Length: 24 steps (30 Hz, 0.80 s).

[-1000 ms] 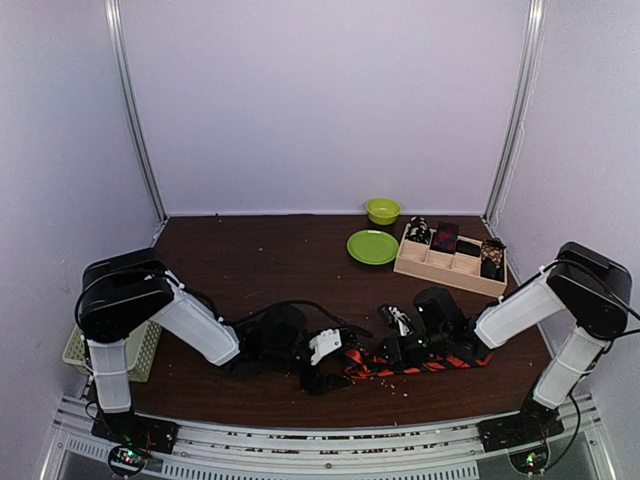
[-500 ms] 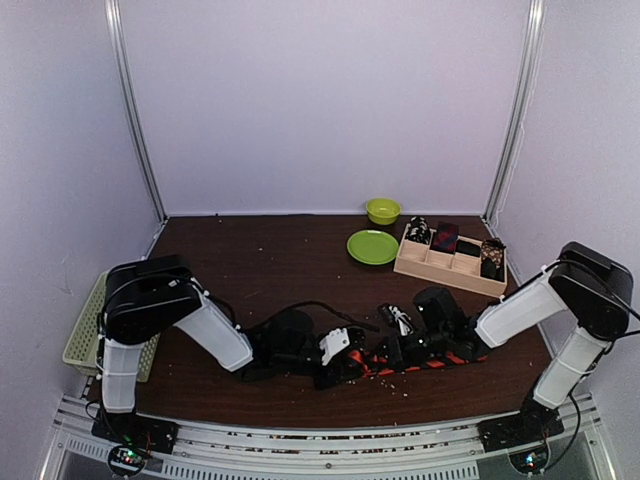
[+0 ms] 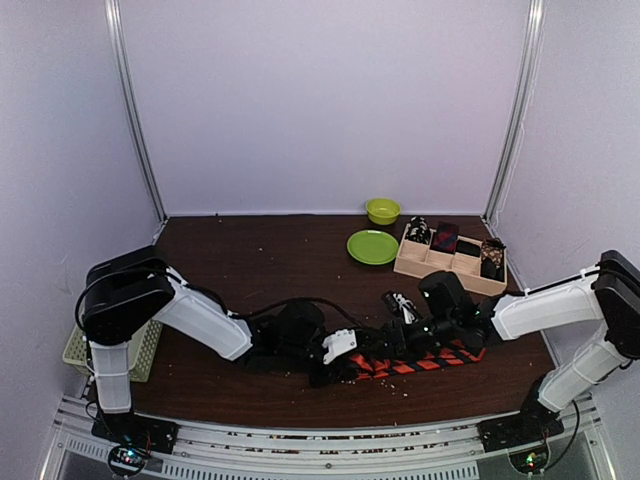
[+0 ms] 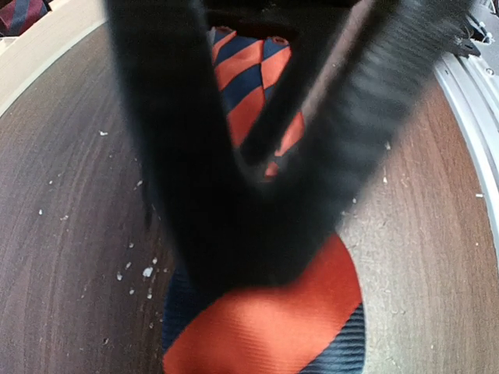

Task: Roll the ties
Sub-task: Roll the tie at the center of the board.

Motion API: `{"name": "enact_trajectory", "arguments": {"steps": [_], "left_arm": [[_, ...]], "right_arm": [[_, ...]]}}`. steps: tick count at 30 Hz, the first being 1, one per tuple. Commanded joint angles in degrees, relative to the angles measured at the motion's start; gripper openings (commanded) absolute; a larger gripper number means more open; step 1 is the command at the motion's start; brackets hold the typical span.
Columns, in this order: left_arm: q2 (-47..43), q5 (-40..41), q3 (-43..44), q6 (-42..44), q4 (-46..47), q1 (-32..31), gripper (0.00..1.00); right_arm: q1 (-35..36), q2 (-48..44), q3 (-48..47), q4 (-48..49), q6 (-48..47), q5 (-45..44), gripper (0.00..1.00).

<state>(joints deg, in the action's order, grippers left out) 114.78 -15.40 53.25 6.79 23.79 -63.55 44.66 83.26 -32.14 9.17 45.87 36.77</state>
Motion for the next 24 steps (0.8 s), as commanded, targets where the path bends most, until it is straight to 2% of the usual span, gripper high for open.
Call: {"name": "enact_trajectory", "arguments": {"steps": [1, 4, 6, 8, 11, 12, 14, 19, 24], "left_arm": [[0.7, 2.6, 0.3, 1.3, -8.5, -0.1, 0.31], [0.7, 2.7, 0.2, 1.1, -8.5, -0.1, 0.31], [0.8, 2.9, 0.1, 1.1, -8.5, -0.1, 0.31], [0.8, 3.0, 0.0, 1.1, -8.6, -0.1, 0.31], [0.8, 3.2, 0.3, 1.1, -8.8, -0.1, 0.31], [0.8, 3.2, 0.5, 1.1, -8.8, -0.1, 0.32], [0.8, 3.3, 0.6, 1.0, -8.6, -0.1, 0.37], [-0.3, 3.8, 0.5, -0.3, -6.7, -0.1, 0.69], [-2.7, 3.4, -2.9, -2.2, 2.1, -0.1, 0.82]], "right_arm": [[1.9, 4.1, -2.8, -0.9, 2.6, 1.0, 0.48], [2.3, 7.3, -3.8, -0.3, 2.7, 0.6, 0.46], [2.3, 8.6, -3.9, 0.4, 2.6, 0.6, 0.40], [2.4, 9.0, -3.5, 0.3, 2.2, 0.5, 0.28], [2.3, 8.8, -2.2, 0.3, 1.7, -0.3, 0.04], [2.2, 8.8, -1.9, 0.1, 1.3, -0.5, 0.00], [1.7, 8.8, -1.0, 0.0, 0.7, -0.7, 0.00], [-0.4, 9.0, 2.6, 1.0, -1.1, -1.4, 0.00], [-2.7, 8.9, 5.7, 0.7, -3.7, -2.1, 0.00]]}}
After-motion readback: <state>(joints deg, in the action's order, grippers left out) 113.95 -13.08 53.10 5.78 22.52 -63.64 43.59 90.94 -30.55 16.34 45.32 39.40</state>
